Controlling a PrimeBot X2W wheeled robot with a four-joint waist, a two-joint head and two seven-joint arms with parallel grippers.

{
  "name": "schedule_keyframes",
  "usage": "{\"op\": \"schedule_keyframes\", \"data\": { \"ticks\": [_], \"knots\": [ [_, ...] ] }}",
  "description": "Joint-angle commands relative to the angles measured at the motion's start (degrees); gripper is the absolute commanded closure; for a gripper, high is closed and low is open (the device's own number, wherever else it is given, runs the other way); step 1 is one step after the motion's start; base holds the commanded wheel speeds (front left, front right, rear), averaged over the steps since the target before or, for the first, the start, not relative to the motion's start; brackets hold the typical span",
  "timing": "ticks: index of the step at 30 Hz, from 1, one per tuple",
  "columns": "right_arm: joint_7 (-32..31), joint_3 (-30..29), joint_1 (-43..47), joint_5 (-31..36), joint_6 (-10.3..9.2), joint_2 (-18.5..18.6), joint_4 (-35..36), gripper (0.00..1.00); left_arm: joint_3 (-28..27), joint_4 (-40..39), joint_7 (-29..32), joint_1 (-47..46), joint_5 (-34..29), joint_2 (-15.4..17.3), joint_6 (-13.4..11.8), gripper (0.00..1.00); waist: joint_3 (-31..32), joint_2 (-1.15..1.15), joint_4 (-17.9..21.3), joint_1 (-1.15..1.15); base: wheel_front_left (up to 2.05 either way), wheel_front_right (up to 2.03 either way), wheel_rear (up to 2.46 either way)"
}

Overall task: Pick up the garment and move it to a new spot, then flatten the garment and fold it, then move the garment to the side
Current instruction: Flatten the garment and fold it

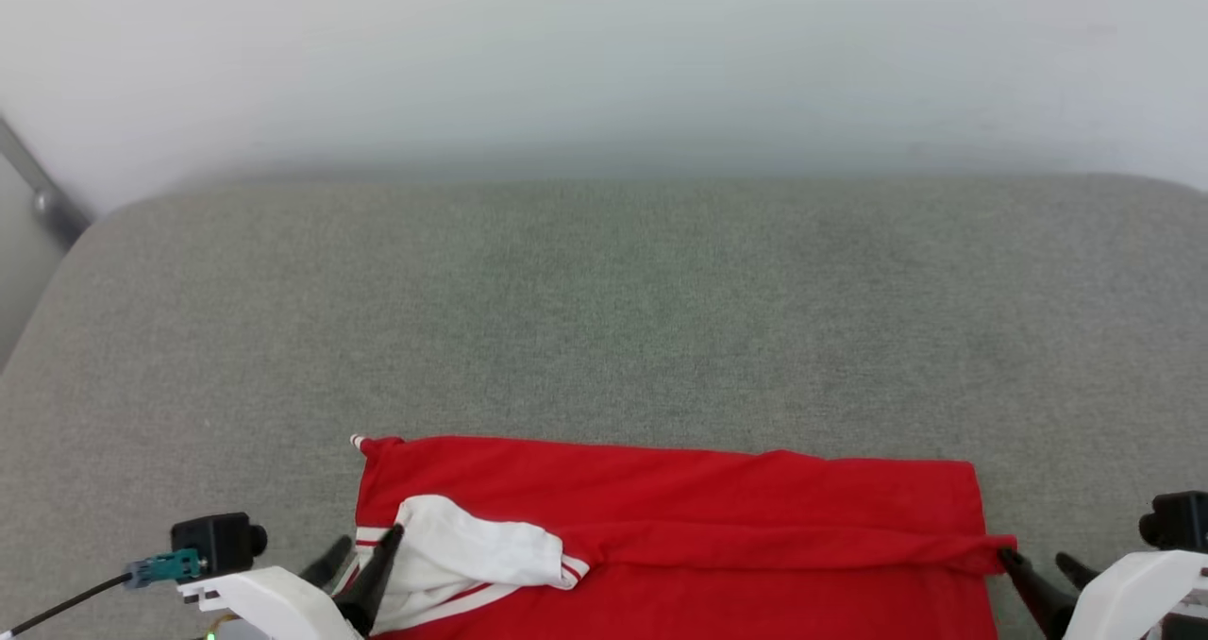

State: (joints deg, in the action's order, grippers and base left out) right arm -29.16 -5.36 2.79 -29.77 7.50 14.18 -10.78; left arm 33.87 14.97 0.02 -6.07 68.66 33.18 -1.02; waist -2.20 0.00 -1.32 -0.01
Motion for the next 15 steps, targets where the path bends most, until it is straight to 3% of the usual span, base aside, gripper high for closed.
{"op": "schedule_keyframes", "data": {
  "ticks": [1,8,15],
  "knots": [
    [0.46,-0.17,1.03,-0.09,-0.02,0.51,2.15,0.0,-0.89,-1.06,-2.29,0.85,-1.05,-0.37,-1.71,0.0,1.62,0.0,0.39,0.01,0.0,0.0,0.0],
    [-4.18,-3.62,1.43,1.14,-0.02,0.58,9.75,0.0,-2.54,-7.49,-10.02,0.19,-6.78,-0.3,-7.73,0.0,2.88,0.0,0.46,0.01,0.0,0.0,0.0],
    [-14.86,-8.64,-1.74,4.18,-0.02,0.74,11.98,0.0,-4.81,-13.57,-14.71,-1.6,-15.6,-1.4,-12.4,0.0,2.05,0.0,-0.95,0.01,0.0,0.0,0.0]
  ]
}}
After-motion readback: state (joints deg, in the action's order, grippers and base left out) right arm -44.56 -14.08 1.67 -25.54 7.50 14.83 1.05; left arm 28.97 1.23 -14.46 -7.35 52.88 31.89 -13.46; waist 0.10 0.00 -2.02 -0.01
